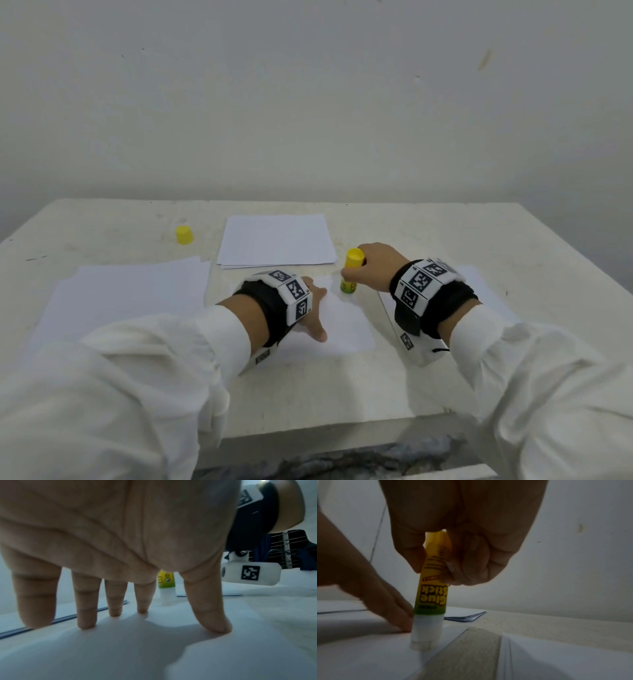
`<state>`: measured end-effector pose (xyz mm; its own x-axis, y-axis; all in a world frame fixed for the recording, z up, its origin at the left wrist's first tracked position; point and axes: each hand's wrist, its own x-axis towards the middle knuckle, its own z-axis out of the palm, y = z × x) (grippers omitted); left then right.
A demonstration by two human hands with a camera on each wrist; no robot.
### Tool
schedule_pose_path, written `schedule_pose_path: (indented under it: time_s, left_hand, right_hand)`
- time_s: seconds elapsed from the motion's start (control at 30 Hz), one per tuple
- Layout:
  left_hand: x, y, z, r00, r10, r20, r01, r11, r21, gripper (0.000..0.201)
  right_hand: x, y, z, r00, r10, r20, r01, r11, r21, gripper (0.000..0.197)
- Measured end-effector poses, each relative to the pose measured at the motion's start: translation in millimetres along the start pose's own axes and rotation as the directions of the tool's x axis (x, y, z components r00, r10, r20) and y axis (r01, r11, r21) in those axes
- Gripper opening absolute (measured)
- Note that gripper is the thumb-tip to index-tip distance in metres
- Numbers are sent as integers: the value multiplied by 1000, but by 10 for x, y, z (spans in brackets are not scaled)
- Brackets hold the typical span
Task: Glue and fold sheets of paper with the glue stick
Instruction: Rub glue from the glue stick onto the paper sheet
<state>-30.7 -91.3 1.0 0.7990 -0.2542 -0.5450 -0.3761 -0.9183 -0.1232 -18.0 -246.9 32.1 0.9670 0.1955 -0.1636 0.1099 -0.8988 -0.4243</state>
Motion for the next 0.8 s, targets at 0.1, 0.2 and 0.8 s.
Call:
schedule_pose_path:
  time_s: [0.1,0.2,0.8]
  left_hand:
    - [13,9,6,1000,-4,2,4,1000,-4,106]
    - [-10,36,-8,1000,-4,-1,4,1000,6,103]
    - [-117,-72,84,993,11,-120,-40,971,-237,85]
  right_hand:
    - [-217,66,14,999,-38,33,38,999,1,29]
    - [-434,136,19,996,-65,56,65,998,-1,26]
    - [372,246,-149,950,284,-129,-189,853,487,33]
